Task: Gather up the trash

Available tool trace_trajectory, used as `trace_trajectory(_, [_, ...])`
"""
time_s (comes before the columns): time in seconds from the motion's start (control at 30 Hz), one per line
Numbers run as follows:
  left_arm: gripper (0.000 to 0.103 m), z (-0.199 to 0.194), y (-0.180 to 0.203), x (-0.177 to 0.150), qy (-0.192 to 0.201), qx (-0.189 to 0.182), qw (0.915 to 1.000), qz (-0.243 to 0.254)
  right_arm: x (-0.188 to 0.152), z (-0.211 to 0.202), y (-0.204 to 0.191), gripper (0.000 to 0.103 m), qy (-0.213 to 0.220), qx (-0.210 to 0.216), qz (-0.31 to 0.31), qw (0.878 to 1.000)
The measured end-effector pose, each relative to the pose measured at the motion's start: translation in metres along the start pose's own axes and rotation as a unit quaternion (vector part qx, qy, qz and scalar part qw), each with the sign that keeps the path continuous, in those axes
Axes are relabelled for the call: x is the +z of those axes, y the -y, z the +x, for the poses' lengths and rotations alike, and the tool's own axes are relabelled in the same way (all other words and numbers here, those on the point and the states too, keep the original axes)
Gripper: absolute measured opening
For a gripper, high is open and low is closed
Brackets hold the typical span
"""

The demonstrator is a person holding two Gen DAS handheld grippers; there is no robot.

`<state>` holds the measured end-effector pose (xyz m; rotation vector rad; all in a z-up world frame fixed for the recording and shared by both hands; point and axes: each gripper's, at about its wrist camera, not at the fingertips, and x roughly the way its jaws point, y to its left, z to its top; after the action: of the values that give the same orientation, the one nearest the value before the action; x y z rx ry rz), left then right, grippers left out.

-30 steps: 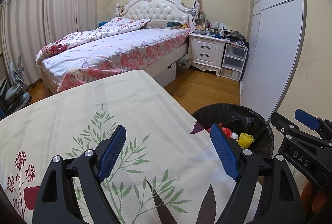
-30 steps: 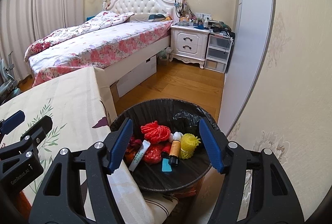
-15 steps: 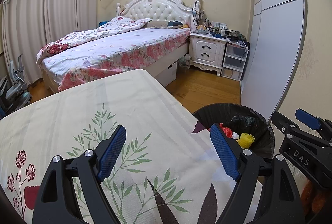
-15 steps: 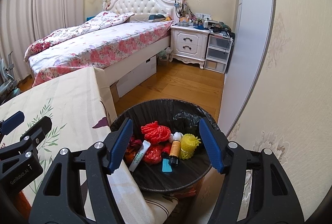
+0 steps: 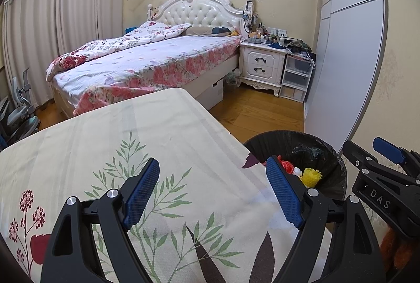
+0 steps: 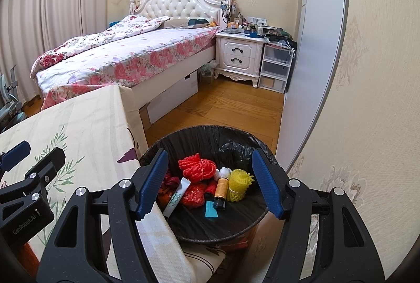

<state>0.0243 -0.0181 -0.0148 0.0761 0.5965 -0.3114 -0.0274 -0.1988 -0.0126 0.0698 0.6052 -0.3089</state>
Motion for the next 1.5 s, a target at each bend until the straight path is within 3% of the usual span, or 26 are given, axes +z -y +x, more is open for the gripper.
trace_trajectory(0.9, [0.081, -0.0018, -0.0004, -0.0007, 0.001, 0.001, 1.0000, -0.001, -0.0001, -0.0014, -0.0003, 0.065, 0.000, 0.000, -0.001, 1.000])
trace_trajectory(1.17, [0.081, -0.0048, 0.0055, 0.0007, 0.018, 0.009, 0.9998, 0.008, -0.0003, -0.0012, -0.0014, 0.065, -0.001, 0.001, -0.001, 1.000])
trace_trajectory(1.5, [0.084, -0.0001, -0.0032, 0.0015, 0.011, -0.002, 0.9998, -0.019, -0.0018, 0.0011, -0.0039, 0.065, -0.004, 0.003, -0.005, 1.000])
